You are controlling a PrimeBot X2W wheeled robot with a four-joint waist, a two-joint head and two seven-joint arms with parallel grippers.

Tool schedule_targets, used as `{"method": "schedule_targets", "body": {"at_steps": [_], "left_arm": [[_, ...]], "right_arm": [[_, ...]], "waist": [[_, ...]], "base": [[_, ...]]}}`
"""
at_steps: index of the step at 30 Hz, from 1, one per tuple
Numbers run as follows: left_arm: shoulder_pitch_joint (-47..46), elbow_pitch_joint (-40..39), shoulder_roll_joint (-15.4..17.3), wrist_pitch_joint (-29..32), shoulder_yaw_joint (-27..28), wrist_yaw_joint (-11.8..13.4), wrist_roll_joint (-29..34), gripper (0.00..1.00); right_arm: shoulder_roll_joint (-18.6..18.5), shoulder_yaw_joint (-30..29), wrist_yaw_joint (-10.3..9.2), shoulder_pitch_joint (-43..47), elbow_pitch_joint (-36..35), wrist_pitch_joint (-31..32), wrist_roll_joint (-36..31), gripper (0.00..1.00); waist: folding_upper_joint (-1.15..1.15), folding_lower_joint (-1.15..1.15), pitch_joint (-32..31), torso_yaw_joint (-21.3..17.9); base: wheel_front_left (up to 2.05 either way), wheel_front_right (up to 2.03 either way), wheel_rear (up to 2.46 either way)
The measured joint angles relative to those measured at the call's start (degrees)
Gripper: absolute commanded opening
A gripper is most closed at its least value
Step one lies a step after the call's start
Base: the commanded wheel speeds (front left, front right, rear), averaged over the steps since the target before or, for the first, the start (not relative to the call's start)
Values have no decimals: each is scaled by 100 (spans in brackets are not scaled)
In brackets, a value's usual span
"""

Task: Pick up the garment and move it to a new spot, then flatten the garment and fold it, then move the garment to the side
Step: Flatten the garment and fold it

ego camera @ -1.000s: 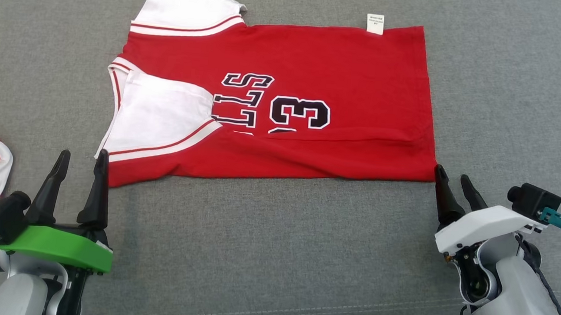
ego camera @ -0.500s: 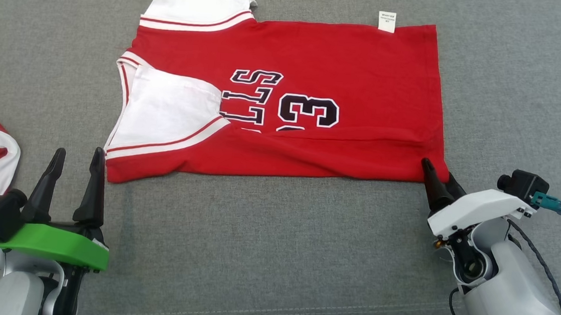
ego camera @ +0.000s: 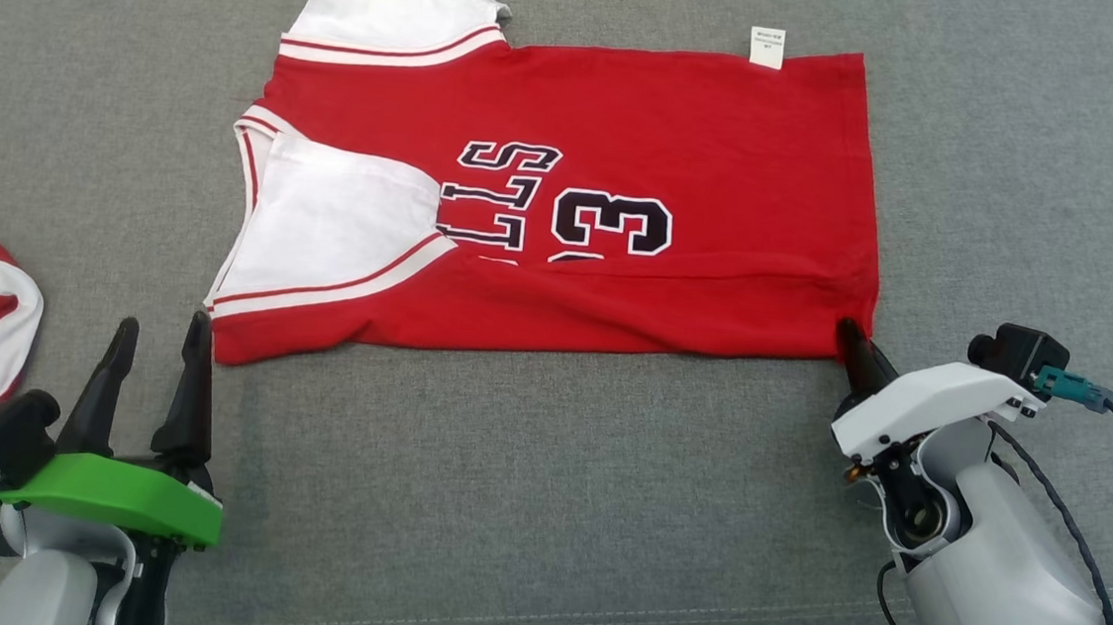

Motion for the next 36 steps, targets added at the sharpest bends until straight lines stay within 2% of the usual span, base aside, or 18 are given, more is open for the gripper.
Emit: {"method": "schedule_targets", "body": {"at_steps": [4,10,15,33,34,35,36], "left_arm": [[0,265,-182,45,4,-2,-466,100],[-103,665,-489,506,214,-2,-1447,100],[-526,1035,-534,947,435,-2,-2026,100],[-1137,1856,-628,1902,709,-1,-2862,100],[-1168,1898,-626,1942,709,2,-2862,94],[-1202,1945,-622,1975,706,8,-2861,81],[-1232,1980,-614,2007,706,10,-2861,55]], "right_arm": [[9,74,26,-24,5,-174,7,0],[7,176,31,-142,67,-315,5,0],[8,298,73,-190,136,-420,14,0],[10,602,126,-387,355,-668,204,0],[10,615,126,-393,365,-669,211,0],[10,631,126,-399,380,-676,218,0],[10,646,127,-405,393,-694,240,0]], "waist": [[0,0,-23,-23],[0,0,-36,-74],[0,0,-4,-119],[0,0,69,-300],[0,0,71,-305],[0,0,72,-309],[0,0,72,-313]], "base": [[0,0,0],[0,0,0],[0,0,0],[0,0,0],[0,0,0],[0,0,0],[0,0,0]]}}
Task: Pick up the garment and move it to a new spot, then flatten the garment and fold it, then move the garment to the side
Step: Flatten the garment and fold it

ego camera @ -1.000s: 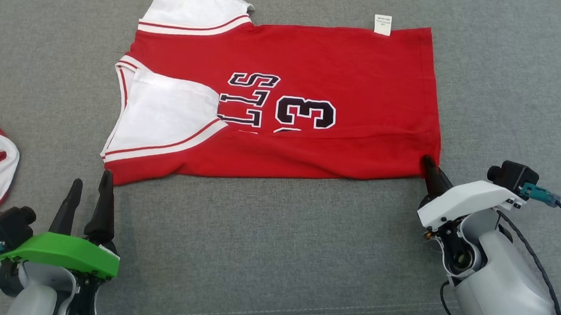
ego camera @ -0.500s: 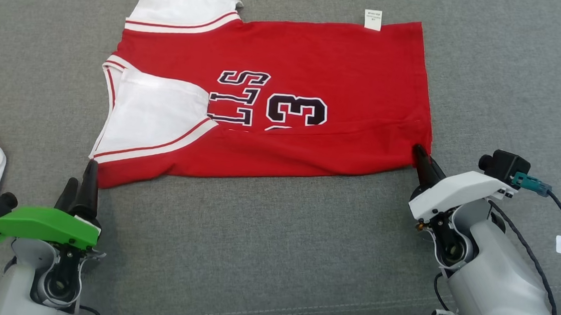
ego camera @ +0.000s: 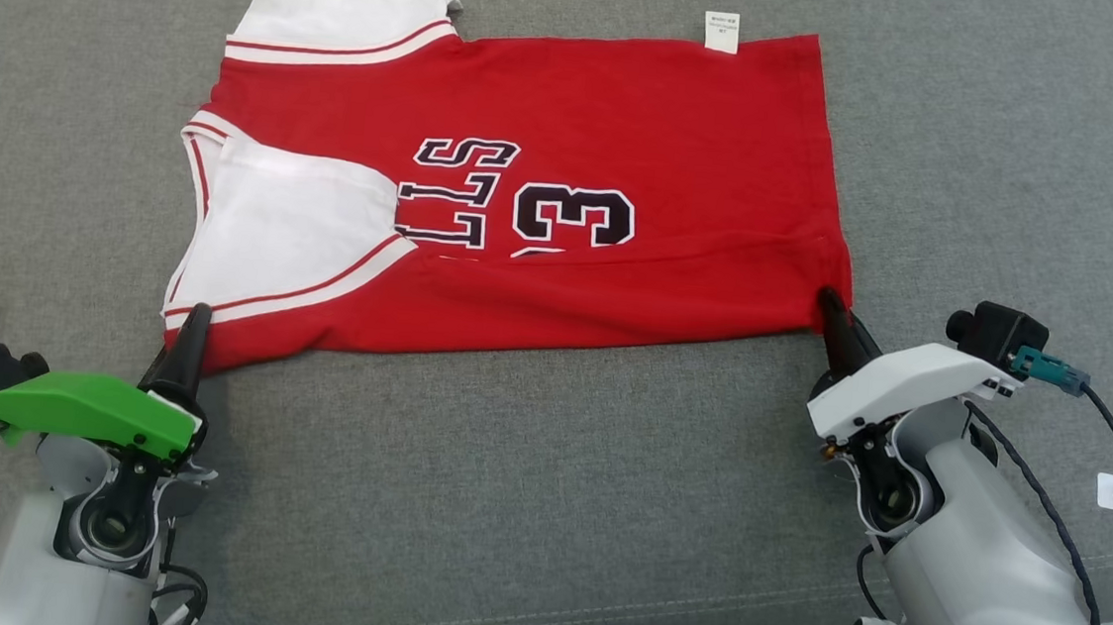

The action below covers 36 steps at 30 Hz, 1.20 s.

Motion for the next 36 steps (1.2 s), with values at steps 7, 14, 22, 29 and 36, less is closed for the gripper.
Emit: {"method": "schedule_targets", "body": {"at_steps": [7,14,22,29,36], "left_arm": [[-98,99,10,93,-37,-1,0,0],[-152,2,94,-29,-46,-4,52,0],[-153,-213,420,-256,-468,-14,688,0],[-2,-354,537,-342,-664,-45,805,0],[308,-601,521,-379,-859,-45,804,0]], "right_arm": [[0,88,3,-83,83,-75,112,0],[2,121,19,-105,166,-170,121,0],[-13,118,49,-122,253,-276,90,0],[-124,133,54,-105,247,-320,64,0],[-288,179,101,141,213,-320,58,0]], "waist": [[0,0,-5,-12],[0,0,-35,6],[0,0,-168,91],[0,0,-319,171],[0,0,-494,250]], "base": [[0,0,0],[0,0,0],[0,0,0],[0,0,0],[0,0,0]]}}
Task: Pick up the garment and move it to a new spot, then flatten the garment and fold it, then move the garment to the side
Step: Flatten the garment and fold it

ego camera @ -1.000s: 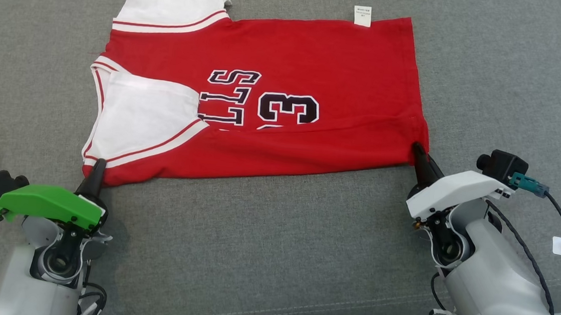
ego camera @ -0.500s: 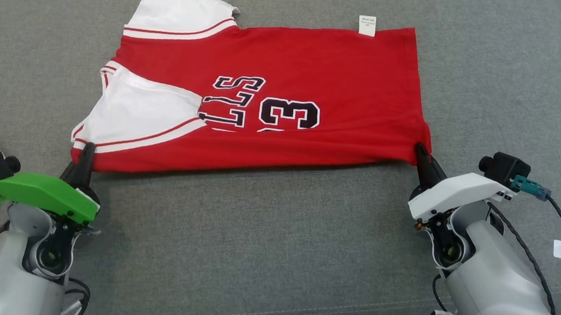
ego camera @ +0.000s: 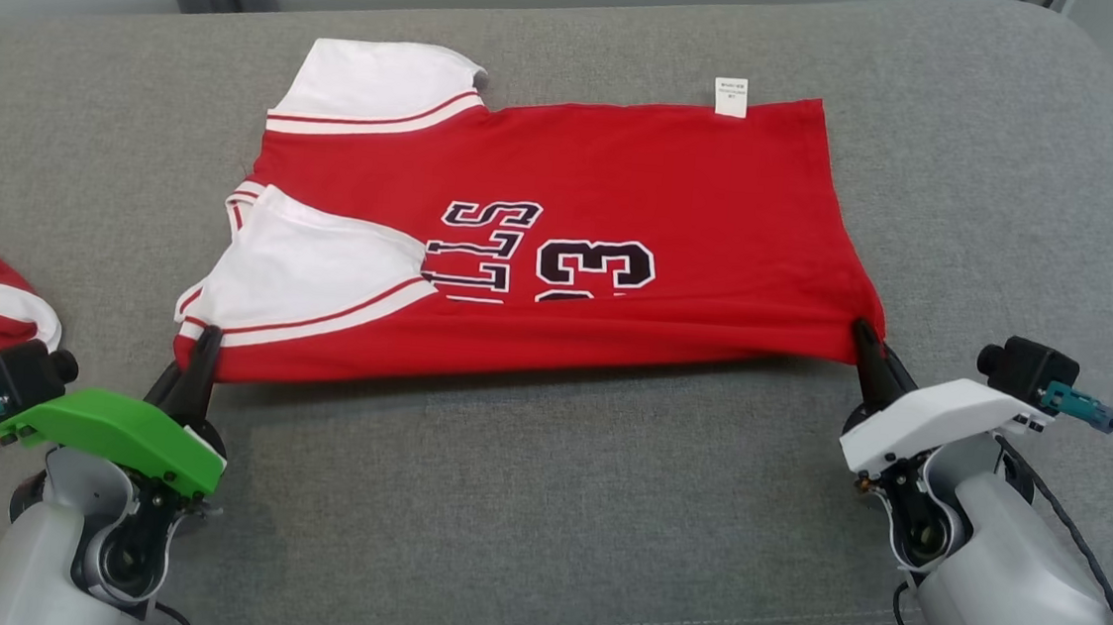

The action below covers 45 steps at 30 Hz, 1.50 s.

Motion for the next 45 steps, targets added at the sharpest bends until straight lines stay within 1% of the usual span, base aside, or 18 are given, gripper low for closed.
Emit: {"method": "schedule_targets", "body": {"at_steps": [6,13,17,24,30,42,43,44,45], "left_arm": [[375,-220,0,-92,-3,-1,-30,0],[772,-447,-1,-244,9,-13,-98,0],[1043,-661,9,-249,-52,-13,-96,0],[1406,-837,22,-250,-63,-13,-115,0],[1490,-927,40,-250,-148,-14,-86,0],[1661,-1054,91,-292,-98,-12,-94,0],[1663,-1056,92,-292,-100,-12,-94,19],[1665,-1059,94,-292,-104,-7,-94,35],[1667,-1065,96,-292,-107,-5,-94,49]], "right_arm": [[-76,27,1,321,-149,60,51,0],[-163,53,3,623,-433,104,111,0],[-289,56,9,934,-645,163,182,0],[-378,24,10,1273,-925,257,323,0],[-460,-58,11,1571,-1116,314,510,0],[-525,-13,0,1834,-1473,543,550,0],[-537,-13,-3,1851,-1507,544,550,0],[-545,-13,-10,1873,-1539,564,550,14],[-553,-13,-14,1902,-1572,569,550,40]], "waist": [[0,0,-72,66],[0,0,-132,42],[0,0,-182,11],[0,0,-208,1],[0,0,-212,56],[0,0,-219,64],[0,0,-221,61],[0,0,-222,58],[0,0,-223,56]], "base": [[0,0,0],[0,0,0],[0,0,0],[0,0,0],[0,0,0],[0,0,0],[0,0,0],[0,0,0],[0,0,0]]}}
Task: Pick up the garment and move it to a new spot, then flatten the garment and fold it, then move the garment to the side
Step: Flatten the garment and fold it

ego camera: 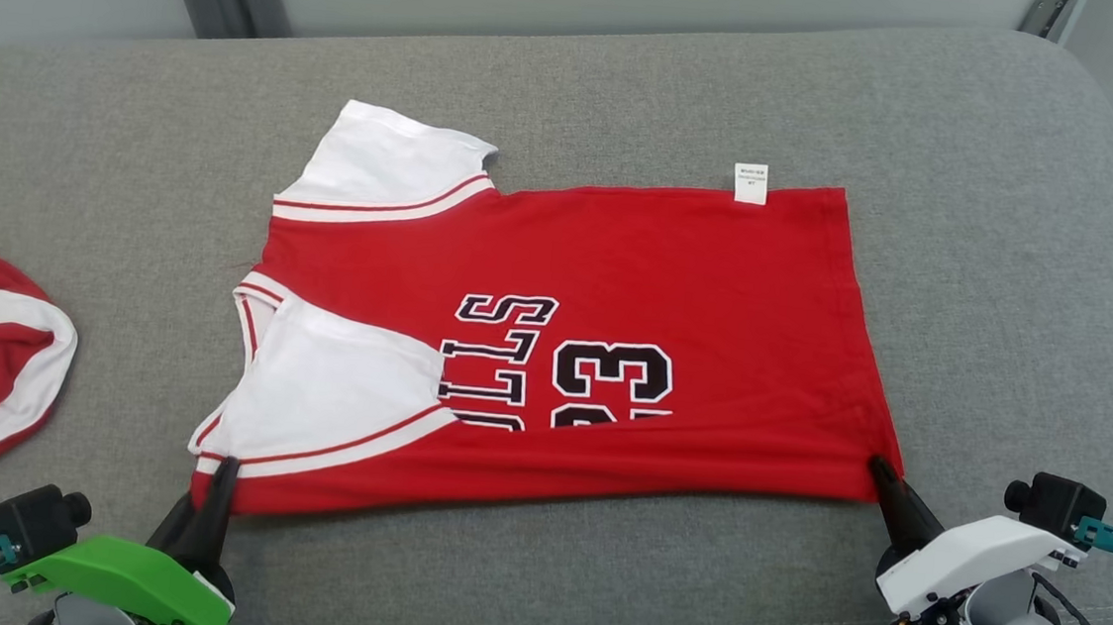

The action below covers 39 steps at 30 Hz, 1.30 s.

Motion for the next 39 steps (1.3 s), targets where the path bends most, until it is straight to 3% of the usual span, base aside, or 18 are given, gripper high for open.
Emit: {"method": "schedule_targets", "body": {"at_steps": [1,2,3,13,19,25,30,39], "left_arm": [[1,-1,4,1,-5,9,0,49],[3,-1,11,4,-12,18,0,82],[9,2,23,10,-12,44,0,100],[81,2,71,41,13,127,35,100],[80,-191,238,-110,76,148,302,100],[59,-436,357,-387,104,192,530,100],[48,-569,556,-566,94,300,965,100],[-171,-826,548,-882,-10,354,1318,100]], "right_arm": [[-5,0,-4,19,-25,23,0,40],[-14,-1,-44,30,-56,34,0,76],[-26,-2,-46,32,-86,38,0,100],[-165,-46,-250,188,-381,145,0,100],[-431,-159,-363,243,-605,138,-76,100],[-649,-353,-515,231,-1011,-162,-255,100],[-644,-280,-530,165,-1389,-380,-519,100],[-648,-75,-647,-27,-1878,-578,-1107,100]], "waist": [[0,0,-1,-2],[0,0,-2,-3],[0,0,-4,-5],[0,0,-13,-24],[0,0,-40,-25],[0,0,-94,-43],[0,0,-190,-71],[0,0,-294,-29]], "base": [[0,0,0],[0,0,0],[0,0,0],[0,0,0],[0,0,0],[0,0,0],[0,0,0],[0,0,0]]}}
